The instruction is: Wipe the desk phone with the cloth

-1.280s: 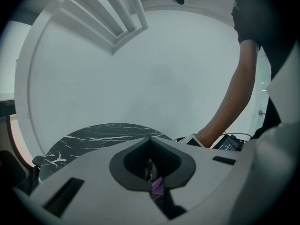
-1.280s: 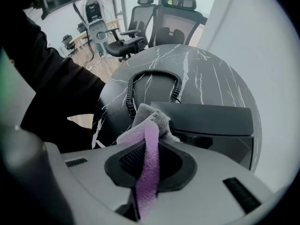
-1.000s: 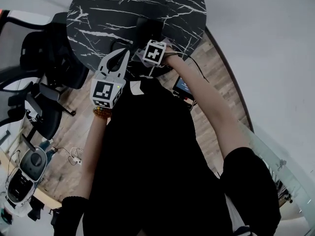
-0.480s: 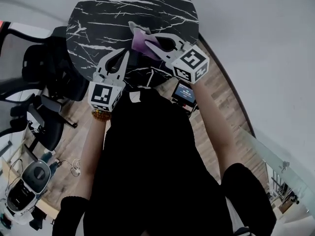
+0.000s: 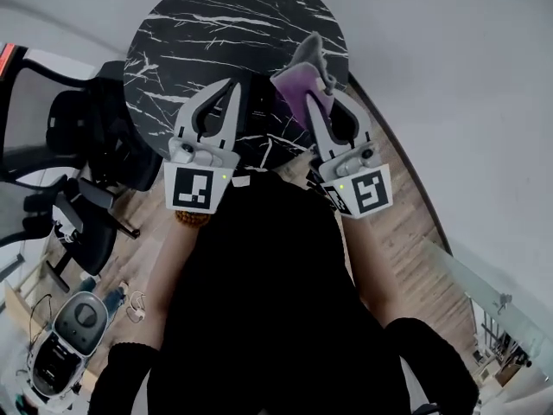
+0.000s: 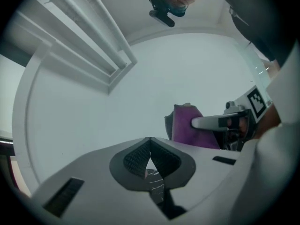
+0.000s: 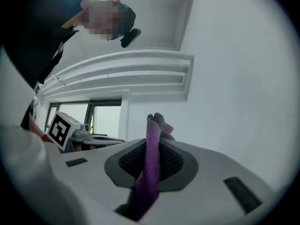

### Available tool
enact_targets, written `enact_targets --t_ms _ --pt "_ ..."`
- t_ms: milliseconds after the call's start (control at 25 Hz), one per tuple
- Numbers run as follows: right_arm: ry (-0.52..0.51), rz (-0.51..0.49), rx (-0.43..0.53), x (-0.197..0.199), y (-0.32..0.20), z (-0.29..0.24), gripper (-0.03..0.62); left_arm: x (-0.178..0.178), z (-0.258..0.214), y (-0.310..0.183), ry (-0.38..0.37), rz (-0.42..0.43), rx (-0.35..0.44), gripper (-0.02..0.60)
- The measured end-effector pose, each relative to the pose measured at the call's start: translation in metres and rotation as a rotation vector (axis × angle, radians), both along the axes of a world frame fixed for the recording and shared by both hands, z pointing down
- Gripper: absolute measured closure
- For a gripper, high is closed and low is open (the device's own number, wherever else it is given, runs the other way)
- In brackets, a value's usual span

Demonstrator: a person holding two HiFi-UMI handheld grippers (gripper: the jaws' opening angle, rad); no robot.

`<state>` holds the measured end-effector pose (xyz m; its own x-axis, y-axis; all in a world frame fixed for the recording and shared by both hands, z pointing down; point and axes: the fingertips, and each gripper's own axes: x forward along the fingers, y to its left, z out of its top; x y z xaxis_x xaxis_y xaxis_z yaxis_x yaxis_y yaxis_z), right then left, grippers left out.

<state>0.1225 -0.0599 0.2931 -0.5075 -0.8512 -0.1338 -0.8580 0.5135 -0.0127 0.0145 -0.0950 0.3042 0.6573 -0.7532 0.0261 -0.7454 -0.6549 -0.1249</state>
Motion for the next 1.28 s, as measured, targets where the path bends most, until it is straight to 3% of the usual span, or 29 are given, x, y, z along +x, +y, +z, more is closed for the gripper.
enact_targets --t_ms 320,640,1280 --pt "-0.015 0.151 0.010 -0.003 0.000 -0.004 0.536 0.001 0.008 -0.007 0.015 -0.080 0.009 0.569" --pt "0.019 0.231 -0.015 -0.011 -0.013 0.000 0.536 -0.003 0.010 -0.007 0.038 -0.135 0.007 0.569" --pt "0.001 0.221 -0.008 -0.028 -0.002 0.002 0.537 0.007 0.016 0.008 0.015 -0.103 -0.004 0.569"
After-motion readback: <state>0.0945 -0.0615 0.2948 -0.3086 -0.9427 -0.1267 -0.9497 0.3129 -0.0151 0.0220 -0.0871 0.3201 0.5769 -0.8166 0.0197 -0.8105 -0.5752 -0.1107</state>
